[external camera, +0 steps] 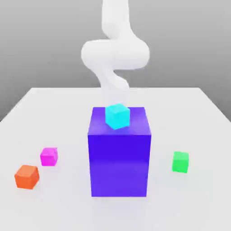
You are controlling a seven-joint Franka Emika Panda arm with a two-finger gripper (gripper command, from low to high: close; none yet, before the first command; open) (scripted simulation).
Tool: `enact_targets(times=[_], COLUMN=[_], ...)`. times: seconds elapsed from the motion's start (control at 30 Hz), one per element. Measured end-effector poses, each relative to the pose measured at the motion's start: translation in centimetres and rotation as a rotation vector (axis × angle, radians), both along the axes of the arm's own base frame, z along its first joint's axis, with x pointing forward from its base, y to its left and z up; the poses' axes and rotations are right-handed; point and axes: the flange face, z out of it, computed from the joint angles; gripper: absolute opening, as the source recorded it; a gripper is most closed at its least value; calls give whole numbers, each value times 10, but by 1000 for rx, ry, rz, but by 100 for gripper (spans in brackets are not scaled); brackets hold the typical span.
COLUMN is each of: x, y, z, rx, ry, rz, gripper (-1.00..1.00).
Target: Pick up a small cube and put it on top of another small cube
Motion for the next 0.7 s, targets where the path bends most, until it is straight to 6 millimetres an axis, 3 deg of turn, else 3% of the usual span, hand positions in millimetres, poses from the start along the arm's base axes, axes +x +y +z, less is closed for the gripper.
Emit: enact_targets(times=[0.17, 0.33, 0.5, 0.7], x=[31, 36, 17, -34], y=[-48, -103, -155, -202], z=[-86, -172, -256, -351], rx=[-87, -131, -136, -96], ry=[138, 279, 416, 564], rz=[-33, -54, -63, -58], gripper=[0, 0, 0, 0])
